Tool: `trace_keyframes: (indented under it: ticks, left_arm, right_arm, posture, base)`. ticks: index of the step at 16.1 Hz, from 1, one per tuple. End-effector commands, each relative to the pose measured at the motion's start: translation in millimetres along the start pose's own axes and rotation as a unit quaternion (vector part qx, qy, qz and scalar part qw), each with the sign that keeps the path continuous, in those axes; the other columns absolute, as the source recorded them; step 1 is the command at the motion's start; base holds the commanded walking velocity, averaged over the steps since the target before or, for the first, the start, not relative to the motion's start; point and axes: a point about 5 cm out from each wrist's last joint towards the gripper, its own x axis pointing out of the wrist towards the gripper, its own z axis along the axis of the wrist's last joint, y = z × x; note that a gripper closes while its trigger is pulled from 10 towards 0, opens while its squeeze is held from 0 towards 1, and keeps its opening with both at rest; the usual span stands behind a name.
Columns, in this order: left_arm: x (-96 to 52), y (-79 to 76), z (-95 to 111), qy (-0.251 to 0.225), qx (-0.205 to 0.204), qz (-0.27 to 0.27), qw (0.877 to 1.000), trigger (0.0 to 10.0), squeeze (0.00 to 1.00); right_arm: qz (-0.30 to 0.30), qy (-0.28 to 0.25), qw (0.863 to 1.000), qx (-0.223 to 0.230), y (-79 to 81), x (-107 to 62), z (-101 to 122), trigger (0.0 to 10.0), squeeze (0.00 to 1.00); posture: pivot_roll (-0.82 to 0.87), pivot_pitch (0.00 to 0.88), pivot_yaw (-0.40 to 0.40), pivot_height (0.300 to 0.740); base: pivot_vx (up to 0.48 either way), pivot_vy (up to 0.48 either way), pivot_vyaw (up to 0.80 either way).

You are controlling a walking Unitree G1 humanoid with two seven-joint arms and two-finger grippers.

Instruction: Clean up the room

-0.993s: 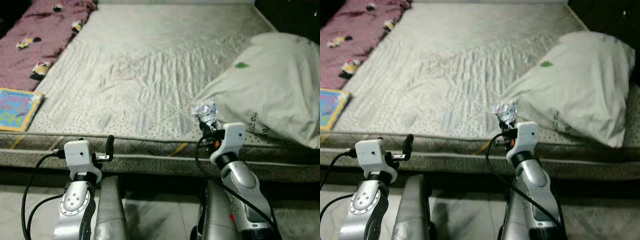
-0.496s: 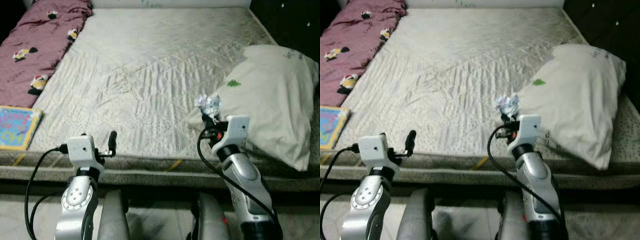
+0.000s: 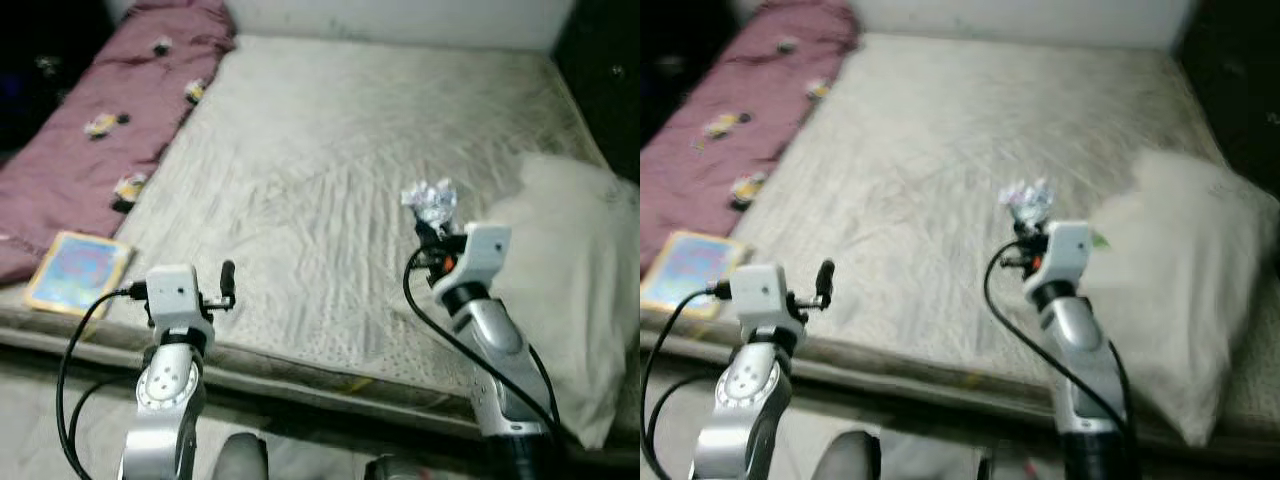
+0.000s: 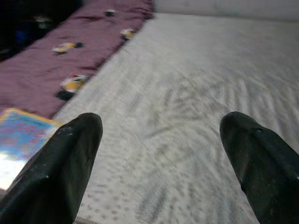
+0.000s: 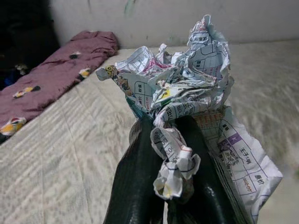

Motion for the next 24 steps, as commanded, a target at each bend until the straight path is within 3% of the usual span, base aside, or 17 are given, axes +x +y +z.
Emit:
trace_keyframes:
  ticks: [1, 10, 19, 24]
  left_arm:
    - [-1.5, 5.9, -3, 0.010, 0.003, 0.016, 1.000, 10.0, 0.00]
    - [-0.9, 3.8, -3, 0.008, -0.004, 0.009, 1.000, 10.0, 0.00]
    - [-1.0, 0.8, -4, 0.010, -0.014, 0.008, 1.000, 10.0, 0.00]
    - [0.3, 0.7, -2, 0.005, -0.018, 0.005, 1.000, 10.0, 0.00]
  right_arm:
    - [0.004, 0.002, 1.000, 0.005, 4.5, 2.1, 0, 10.0, 0.00]
    - [0.002, 0.017, 1.000, -0.018, 4.7, -0.1, -9, 10.0, 0.00]
    - [0.005, 0.025, 0.999, -0.023, 3.5, 1.4, -11, 10.0, 0.00]
    - [0.005, 0.028, 0.999, -0.025, 3.6, 1.9, -13, 10.0, 0.00]
  posture:
    - [-0.02, 0.000, 0.015, 0.740]
    - [-0.02, 0.000, 0.010, 0.740]
    - [-0.02, 0.000, -0.001, 0.740]
    - [-0.01, 0.000, -0.002, 0.740]
  base:
    - [0.000, 0.000, 0.00]
    - [0.000, 0.000, 0.00]
    - [0.000, 0.480, -0.61]
    - [0.000, 0.480, 0.00]
